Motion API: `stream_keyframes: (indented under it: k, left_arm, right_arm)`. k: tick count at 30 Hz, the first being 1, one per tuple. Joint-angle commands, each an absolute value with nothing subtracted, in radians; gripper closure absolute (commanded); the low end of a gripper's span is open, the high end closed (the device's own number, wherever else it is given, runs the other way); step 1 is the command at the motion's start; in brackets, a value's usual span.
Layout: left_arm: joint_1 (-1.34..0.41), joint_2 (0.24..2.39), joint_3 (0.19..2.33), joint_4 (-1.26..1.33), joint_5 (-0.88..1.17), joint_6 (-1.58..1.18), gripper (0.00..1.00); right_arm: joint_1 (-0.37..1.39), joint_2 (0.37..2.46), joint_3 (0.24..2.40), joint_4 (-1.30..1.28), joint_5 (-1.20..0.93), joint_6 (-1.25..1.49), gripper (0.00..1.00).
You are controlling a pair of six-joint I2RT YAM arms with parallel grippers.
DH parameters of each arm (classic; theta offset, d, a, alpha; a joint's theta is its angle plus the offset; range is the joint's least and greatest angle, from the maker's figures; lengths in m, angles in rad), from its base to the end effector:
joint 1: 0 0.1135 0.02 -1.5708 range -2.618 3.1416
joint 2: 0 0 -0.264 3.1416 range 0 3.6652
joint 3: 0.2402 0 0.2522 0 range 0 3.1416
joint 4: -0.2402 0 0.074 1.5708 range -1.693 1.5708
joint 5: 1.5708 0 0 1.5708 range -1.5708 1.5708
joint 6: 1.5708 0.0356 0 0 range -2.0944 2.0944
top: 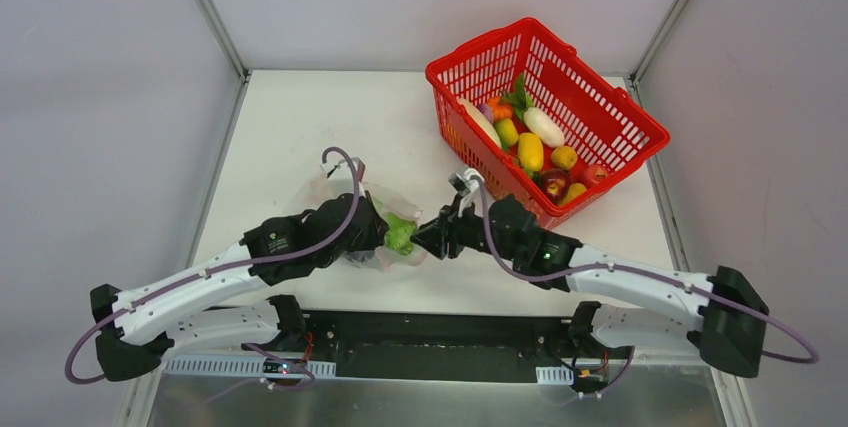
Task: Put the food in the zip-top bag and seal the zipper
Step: Place the fake vegetable in the zipper food storage bag, then pick up the fake fruit from the bin.
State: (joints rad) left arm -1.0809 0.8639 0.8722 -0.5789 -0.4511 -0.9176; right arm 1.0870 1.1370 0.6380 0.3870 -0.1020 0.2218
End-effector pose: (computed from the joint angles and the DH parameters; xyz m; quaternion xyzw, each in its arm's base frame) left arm 0.0994 -0.1535 0.3190 -0.0371 0.8612 -0.2869 0.4179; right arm 0.1185 0.2332 0.2763 -0.3430 0.6618 0.4353 0.5049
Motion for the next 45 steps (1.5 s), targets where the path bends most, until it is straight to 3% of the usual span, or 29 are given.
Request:
stream_keyframes:
  k: [1,6,11,16,23,31,45]
  left_arm:
    - [-1.083,0.838,1.024,-0.634,-0.518,-0.831,0.99]
    - [-1.043,0.851,1.064,-0.669,-0.543,-0.806,0.98]
    - [-1.038,0.899,1.013,-0.652,-0.494,-0.840,1.00]
    - [-1.033,0.910,0.993,-0.636,-0.484,-0.843,1.00]
    - [-1.026,0.949,0.979,-0.590,-0.429,-0.835,1.00]
    - [-1.016,0.988,0.996,-0.601,-0.402,-0.810,1.00]
    - [-1.000,1.042,1.026,-0.596,-0.361,-0.774,1.00]
  right_arm:
    - [1.085,0.945,0.649,0.163,0.033,0.209,0.62]
    - [1.082,0.829,0.786,0.009,0.280,0.149,0.61]
    - [1.004,0.902,1.056,-0.168,0.476,0.031,0.60]
    - [0.729,1.053,1.294,-0.284,0.387,0.031,0.58]
    - [0.306,1.352,1.541,-0.582,0.101,0.120,0.44]
    - [0.148,1.564,1.573,-0.802,0.164,0.096,0.16]
    - [0.178,1.663,1.487,-0.849,0.190,0.107,0.14]
